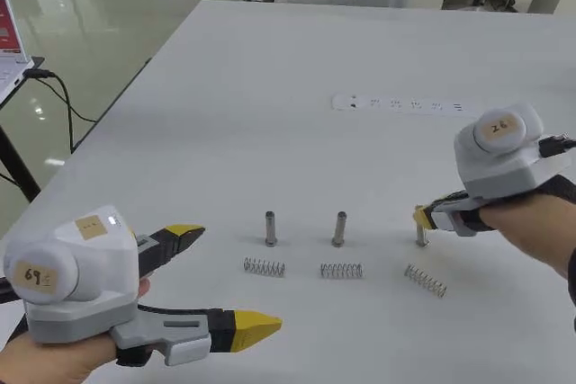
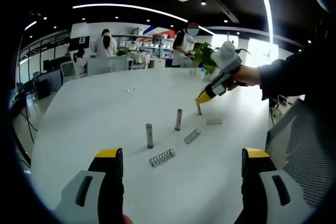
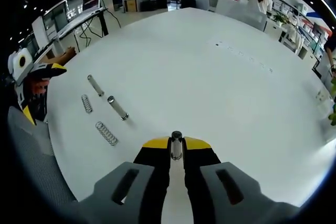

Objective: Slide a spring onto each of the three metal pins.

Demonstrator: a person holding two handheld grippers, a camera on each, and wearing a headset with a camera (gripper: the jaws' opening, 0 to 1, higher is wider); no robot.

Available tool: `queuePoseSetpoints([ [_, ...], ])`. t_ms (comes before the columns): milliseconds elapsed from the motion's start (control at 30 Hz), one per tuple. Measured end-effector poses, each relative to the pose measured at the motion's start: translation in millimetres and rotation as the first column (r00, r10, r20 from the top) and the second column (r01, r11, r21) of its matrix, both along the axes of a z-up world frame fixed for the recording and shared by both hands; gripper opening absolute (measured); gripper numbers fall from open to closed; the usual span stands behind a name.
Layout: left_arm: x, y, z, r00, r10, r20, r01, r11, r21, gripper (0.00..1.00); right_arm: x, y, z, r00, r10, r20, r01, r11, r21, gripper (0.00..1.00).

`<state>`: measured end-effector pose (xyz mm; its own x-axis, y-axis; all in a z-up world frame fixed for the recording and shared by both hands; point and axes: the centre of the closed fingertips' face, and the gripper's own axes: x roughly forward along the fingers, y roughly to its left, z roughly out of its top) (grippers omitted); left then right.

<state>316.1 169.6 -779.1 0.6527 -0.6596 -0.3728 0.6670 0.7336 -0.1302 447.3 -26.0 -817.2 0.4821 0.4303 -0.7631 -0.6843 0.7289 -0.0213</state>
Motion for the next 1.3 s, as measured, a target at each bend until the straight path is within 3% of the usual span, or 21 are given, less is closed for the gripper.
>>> queuePoseSetpoints([
  [1300, -0.7, -5.4, 0.0, 1.0, -0.012, 0.004, 0.012, 1.0, -0.006, 0.93, -11.8, -8.6, -0.3, 1.0, -0.014, -0.002, 0.014, 1.0, 0.015, 0.11],
])
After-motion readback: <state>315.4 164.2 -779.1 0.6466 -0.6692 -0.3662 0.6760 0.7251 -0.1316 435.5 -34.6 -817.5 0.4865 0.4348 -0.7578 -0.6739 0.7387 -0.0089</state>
